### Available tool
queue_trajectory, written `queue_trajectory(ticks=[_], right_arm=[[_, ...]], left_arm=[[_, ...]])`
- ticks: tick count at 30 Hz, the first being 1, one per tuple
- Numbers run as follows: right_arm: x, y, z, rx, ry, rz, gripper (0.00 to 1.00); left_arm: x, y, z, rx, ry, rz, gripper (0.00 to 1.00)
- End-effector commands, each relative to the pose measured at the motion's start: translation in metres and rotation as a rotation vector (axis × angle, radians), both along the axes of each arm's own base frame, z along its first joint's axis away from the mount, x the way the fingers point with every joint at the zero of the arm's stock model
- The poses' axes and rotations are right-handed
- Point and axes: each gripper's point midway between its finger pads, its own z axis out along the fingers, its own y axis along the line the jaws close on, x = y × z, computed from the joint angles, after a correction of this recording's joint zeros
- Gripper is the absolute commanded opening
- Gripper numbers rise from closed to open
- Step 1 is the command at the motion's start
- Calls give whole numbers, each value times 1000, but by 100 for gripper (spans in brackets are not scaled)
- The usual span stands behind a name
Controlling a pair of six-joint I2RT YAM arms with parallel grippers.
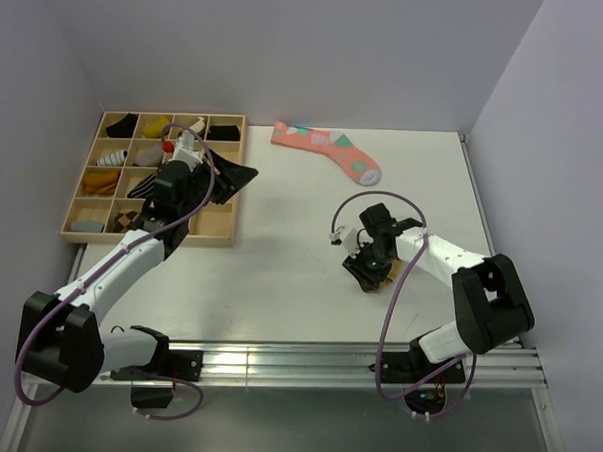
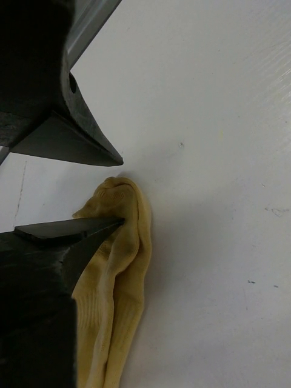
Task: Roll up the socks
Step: Move the sock to the center of the board.
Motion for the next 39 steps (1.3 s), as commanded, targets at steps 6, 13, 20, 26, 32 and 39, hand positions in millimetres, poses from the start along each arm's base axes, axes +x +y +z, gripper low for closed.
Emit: queue_trajectory(ticks=[6, 13, 20, 26, 32, 39], right_arm=[[0, 2, -5, -3, 3, -2, 46], [-2, 1, -17, -34, 17, -4, 40], [-3, 18, -24, -51, 21, 40, 30], [1, 53, -9, 13, 43, 129, 22], [4, 98, 9, 92, 99, 203, 20], [-16, 158, 41, 257, 260, 342, 20]], left_arm=[[-1, 0, 3, 10, -42, -7, 55], [-3, 2, -3, 27, -29, -4, 55], [-10, 6, -4, 26, -33, 8, 55], [-31, 17, -23, 26, -5, 34, 55], [-57, 29, -47, 0, 17, 62, 54], [-83, 34, -66, -2, 11, 76, 52]])
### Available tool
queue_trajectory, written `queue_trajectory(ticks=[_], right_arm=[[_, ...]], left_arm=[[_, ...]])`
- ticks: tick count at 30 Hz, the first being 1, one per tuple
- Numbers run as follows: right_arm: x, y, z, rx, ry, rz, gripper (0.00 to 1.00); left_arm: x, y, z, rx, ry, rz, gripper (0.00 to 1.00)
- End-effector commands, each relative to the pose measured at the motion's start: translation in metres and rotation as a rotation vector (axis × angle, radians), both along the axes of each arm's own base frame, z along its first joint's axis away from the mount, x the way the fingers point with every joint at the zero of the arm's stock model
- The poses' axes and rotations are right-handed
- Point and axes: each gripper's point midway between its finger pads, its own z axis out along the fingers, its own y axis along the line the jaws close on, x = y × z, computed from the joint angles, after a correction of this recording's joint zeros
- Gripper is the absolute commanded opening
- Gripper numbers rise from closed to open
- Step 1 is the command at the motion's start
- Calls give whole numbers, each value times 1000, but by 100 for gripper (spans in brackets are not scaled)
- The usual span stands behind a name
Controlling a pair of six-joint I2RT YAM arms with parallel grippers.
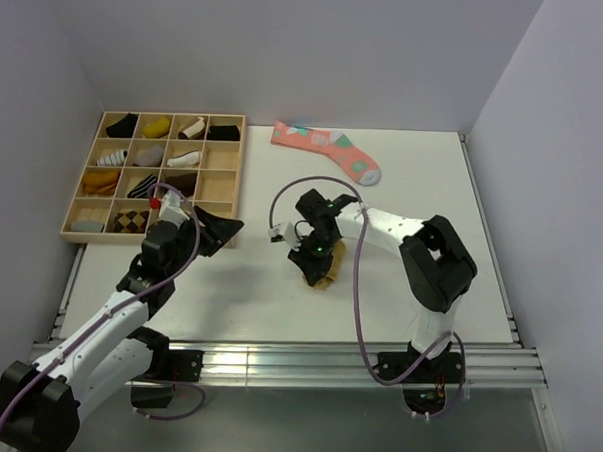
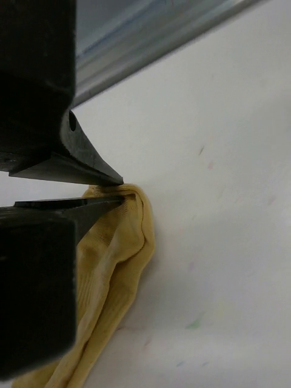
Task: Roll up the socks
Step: Move the sock to the center of the board.
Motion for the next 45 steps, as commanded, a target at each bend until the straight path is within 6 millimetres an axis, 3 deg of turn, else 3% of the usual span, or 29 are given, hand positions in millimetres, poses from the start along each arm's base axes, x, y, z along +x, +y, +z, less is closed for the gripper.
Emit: queue_trajectory(ticks=[1, 4, 8, 13, 17, 18, 19, 21, 28, 35, 38, 40, 41, 42, 44, 45], right_arm=[[-28, 30, 29, 124, 202, 79, 20], [-28, 41, 43, 178, 240, 124, 21], [-30, 49, 33, 172, 332, 126, 20], [-44, 51, 32, 177, 492, 148, 20], [-49, 48, 25, 174, 581, 143, 20], [-49, 49, 25, 179, 596, 139, 20], [-48, 47, 20, 168, 614, 124, 20], [-46, 47, 17, 166, 624, 113, 20], [-31, 43, 10, 150, 578, 53, 19], [-22, 38, 19, 146, 387, 33, 23], [-20, 35, 26, 157, 281, 28, 25], [-7, 34, 32, 167, 155, 5, 26], [-9, 28, 28, 149, 134, 0, 27], [-2, 27, 33, 153, 60, 1, 27], [-8, 21, 26, 123, 20, 0, 32], [-1, 21, 28, 123, -50, 2, 33]], left_arm=[[-6, 1, 4, -6, -45, 22, 51], [-13, -4, -9, -9, -37, 18, 50], [-18, -13, -32, 11, -8, 10, 43], [-31, -41, -65, 58, 13, -50, 33], [-37, -67, -76, 99, -5, -113, 28], [-39, -77, -71, 93, -32, -139, 26], [-41, -82, -82, 128, -23, -158, 26], [-44, -96, -79, 129, -53, -196, 26], [-64, -120, -104, 167, -75, -304, 28], [-72, -109, -113, 156, -43, -261, 33], [-70, -98, -107, 131, -30, -200, 32], [-69, -88, -92, 77, -50, -151, 33], [-70, -82, -97, 96, -23, -133, 35], [-68, -79, -82, 60, -43, -106, 36], [-64, -71, -72, 48, -50, -63, 36], [-64, -67, -65, 42, -39, -43, 37]])
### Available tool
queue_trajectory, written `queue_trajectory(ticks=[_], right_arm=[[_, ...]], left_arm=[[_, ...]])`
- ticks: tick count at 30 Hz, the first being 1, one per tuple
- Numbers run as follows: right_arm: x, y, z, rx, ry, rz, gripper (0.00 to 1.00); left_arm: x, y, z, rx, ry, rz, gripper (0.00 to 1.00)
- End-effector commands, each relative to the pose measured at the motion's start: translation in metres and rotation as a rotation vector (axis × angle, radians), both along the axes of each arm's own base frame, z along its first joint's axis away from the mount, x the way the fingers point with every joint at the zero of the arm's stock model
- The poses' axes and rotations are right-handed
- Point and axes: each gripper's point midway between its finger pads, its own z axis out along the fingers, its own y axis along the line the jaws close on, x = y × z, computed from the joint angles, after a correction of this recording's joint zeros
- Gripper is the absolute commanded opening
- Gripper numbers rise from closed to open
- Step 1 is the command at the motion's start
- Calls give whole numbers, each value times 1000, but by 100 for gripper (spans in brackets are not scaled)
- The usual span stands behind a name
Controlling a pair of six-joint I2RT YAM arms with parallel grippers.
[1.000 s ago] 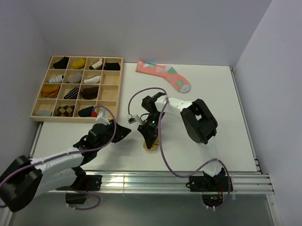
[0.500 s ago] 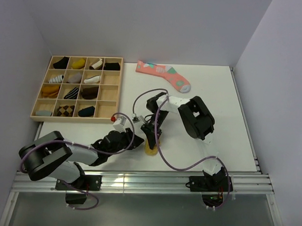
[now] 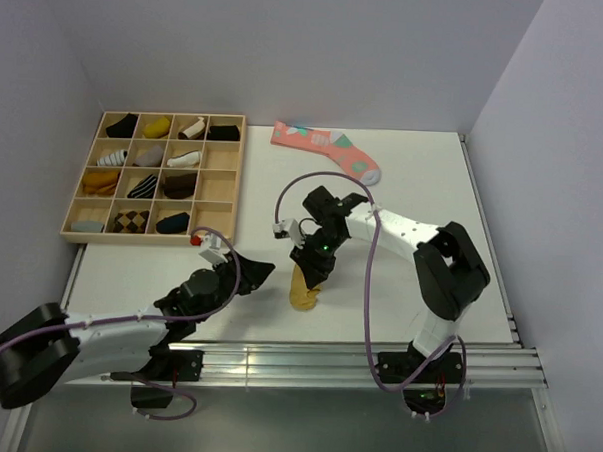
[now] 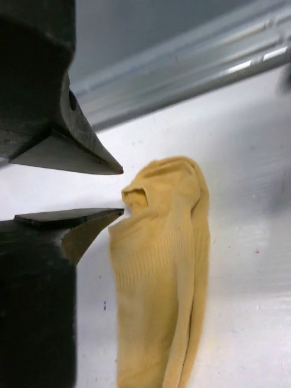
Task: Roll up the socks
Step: Move the sock to the center of the board, then roll the sock at the center of the board.
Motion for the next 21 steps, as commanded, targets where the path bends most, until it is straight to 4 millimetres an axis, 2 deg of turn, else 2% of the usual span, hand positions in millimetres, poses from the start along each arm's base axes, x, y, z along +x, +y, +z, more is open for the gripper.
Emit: queue_trajectory(ticks=[1, 2, 3, 4, 5, 6, 7, 9, 10, 12, 16, 18, 21], right_arm=[[10, -2, -14, -43, -185, -16, 37], [9, -2, -17, -50, -212, -13, 39], [12, 2, -17, -39, -252, -14, 41], [6, 1, -23, -61, -267, 6, 43], [5, 3, -25, -64, -277, 6, 44], [6, 6, -26, -66, -286, 2, 45], [5, 7, -27, -71, -292, 6, 45], [7, 13, -27, -81, -334, 3, 45], [7, 15, -27, -87, -349, 4, 45], [6, 20, -26, -96, -381, 7, 45], [9, 24, -25, -119, -414, -17, 45], [17, 22, -26, -152, -465, -39, 45], [16, 21, -25, -156, -476, -47, 45]], left_arm=[[9, 18, 15, -18, 27, 121, 37], [14, 21, 28, -31, 14, 156, 37], [13, 26, 31, -19, 20, 168, 38], [14, 30, 35, -24, 25, 188, 38], [18, 34, 47, -33, 24, 225, 38], [19, 37, 57, -51, 20, 242, 39], [18, 42, 55, -19, 33, 254, 39], [20, 46, 80, -49, 1, 275, 41], [19, 49, 80, -26, 6, 281, 41], [20, 51, 99, -36, -22, 284, 43], [20, 53, 116, -21, -41, 283, 45], [20, 53, 120, -25, -50, 284, 45], [19, 55, 124, -32, -60, 281, 46]])
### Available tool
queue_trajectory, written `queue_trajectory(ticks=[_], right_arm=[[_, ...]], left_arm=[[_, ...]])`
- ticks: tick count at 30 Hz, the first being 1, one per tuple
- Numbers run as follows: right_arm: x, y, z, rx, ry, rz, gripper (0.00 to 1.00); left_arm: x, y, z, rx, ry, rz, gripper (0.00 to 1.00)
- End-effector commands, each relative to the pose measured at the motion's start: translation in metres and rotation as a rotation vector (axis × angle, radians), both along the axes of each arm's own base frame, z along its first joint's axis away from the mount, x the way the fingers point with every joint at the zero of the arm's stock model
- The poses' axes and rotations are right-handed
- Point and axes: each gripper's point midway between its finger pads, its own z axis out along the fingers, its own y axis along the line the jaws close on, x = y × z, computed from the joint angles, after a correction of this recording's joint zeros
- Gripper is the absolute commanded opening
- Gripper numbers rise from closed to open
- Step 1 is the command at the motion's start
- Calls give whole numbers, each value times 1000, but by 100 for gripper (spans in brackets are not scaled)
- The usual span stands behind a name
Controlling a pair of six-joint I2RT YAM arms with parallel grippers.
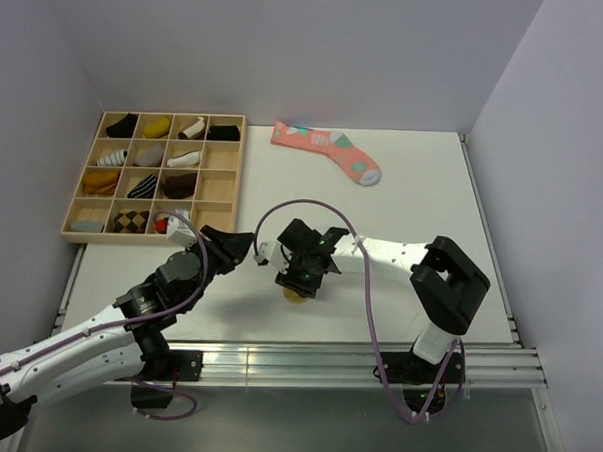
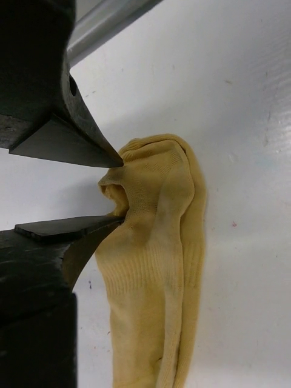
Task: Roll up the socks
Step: Roll the sock at the center of the board.
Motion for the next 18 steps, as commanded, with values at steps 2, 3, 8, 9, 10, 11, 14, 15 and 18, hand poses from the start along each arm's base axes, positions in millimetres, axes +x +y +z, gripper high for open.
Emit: queue_trajectory(ticks=[2, 3, 8, 9, 10, 11, 14, 15, 18], right_arm=[[15, 9, 15, 24, -90, -46, 45], [17, 10, 19, 33, -113, -56, 45], [13, 12, 19, -8, -162, -66, 47], [11, 13, 19, -9, -158, -65, 47], [10, 13, 18, -12, -152, -62, 47], [10, 12, 19, -12, -160, -70, 47], [7, 14, 23, -8, -175, -61, 47], [6, 14, 24, -5, -178, -57, 47], [6, 17, 27, -4, -219, -43, 47]], left_arm=[[0, 7, 11, 23, -21, 17, 47], [0, 7, 11, 26, -22, 17, 47], [0, 3, 11, 33, -21, -1, 48], [0, 2, 11, 36, -19, -3, 48], [0, 2, 11, 36, -19, -3, 49], [0, 2, 12, 36, -20, -3, 49], [-1, 2, 13, 33, -22, -4, 49], [-1, 2, 12, 36, -21, -8, 49], [-1, 2, 12, 34, -19, -7, 49]])
